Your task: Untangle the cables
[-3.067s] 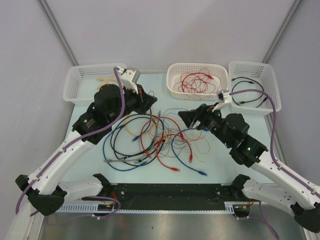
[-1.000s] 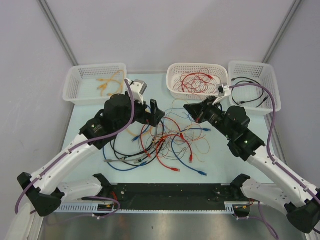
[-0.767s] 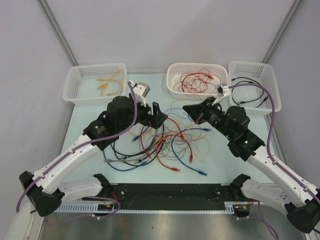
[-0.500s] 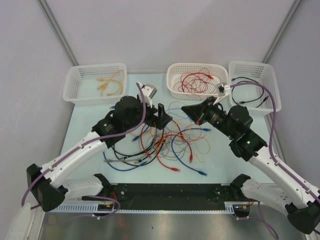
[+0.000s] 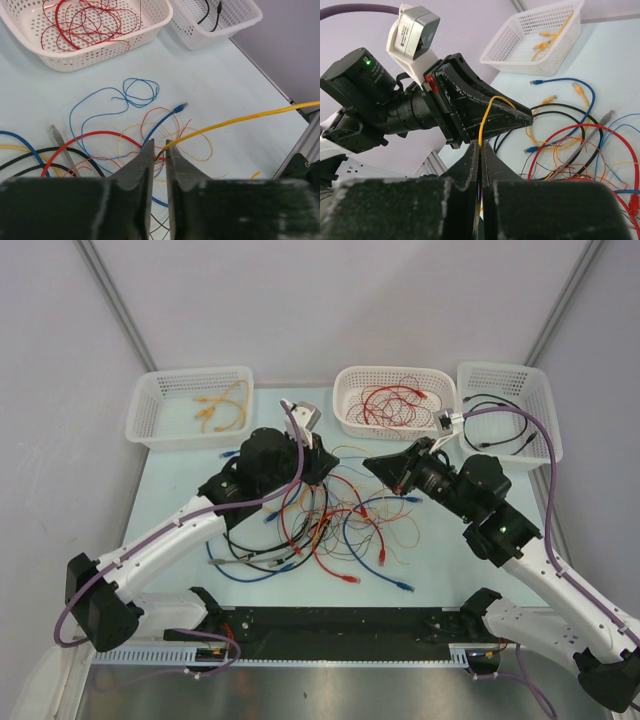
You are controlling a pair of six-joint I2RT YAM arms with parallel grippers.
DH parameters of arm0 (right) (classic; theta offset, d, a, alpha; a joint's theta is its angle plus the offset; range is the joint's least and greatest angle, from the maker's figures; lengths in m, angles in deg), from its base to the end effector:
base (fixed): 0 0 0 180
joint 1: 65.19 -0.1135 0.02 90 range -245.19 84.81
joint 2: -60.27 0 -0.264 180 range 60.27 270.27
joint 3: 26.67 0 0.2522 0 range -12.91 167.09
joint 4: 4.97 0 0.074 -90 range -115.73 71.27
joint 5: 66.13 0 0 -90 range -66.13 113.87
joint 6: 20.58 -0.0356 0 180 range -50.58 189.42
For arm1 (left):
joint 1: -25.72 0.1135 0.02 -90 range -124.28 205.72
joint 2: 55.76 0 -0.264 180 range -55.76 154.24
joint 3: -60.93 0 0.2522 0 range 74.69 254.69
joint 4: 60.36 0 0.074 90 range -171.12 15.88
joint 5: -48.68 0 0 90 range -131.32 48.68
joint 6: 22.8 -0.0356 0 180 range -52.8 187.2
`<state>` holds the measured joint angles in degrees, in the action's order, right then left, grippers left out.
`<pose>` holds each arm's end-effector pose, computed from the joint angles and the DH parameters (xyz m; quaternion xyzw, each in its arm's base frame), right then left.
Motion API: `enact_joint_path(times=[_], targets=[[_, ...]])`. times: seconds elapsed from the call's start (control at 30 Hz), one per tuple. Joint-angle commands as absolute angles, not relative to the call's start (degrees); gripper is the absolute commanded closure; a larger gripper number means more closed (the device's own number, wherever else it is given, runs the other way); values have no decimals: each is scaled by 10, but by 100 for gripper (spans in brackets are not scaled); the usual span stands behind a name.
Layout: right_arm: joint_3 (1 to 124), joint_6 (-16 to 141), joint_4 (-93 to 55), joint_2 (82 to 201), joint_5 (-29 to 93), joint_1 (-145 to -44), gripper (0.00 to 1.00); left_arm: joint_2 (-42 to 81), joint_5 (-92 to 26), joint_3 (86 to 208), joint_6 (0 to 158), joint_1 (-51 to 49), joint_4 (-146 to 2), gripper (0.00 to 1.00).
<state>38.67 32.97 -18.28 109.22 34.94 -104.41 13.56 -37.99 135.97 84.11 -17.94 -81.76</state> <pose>0.1486 0.1301 0.3896 -0.0865 0.6827 0.4956 0.5299 0.2034 -0.1970 0.3560 0.2014 0.7709 -0.3245 0.5097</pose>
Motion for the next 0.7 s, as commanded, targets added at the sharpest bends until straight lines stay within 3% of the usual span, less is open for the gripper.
enact_joint_path(times=[0.0, 0.03, 0.13, 0.17, 0.23, 0.27, 0.3, 0.67], targets=[[411, 332, -184, 1081, 356, -1050, 100, 139, -378, 1370, 838, -181, -777, 89], [411, 334, -184, 1080, 355, -1051, 100, 141, -380, 1375, 838, -182, -780, 100], [411, 347, -210, 1073, 346, -1052, 97, 133, -393, 1391, 837, -182, -798, 100], [411, 352, -216, 1068, 334, -1053, 66, 130, -410, 1398, 836, -181, -814, 100], [411, 363, -242, 1058, 314, -1052, 32, 118, -437, 1430, 830, -180, -837, 100], [411, 365, -251, 1054, 292, -1052, 9, 116, -464, 1445, 828, -180, -863, 100], [411, 368, -271, 1044, 278, -1051, 0, 113, -475, 1462, 823, -179, -876, 100], [411, 404, -340, 1002, 178, -1047, 0, 145, -569, 1729, 778, -156, -993, 100]])
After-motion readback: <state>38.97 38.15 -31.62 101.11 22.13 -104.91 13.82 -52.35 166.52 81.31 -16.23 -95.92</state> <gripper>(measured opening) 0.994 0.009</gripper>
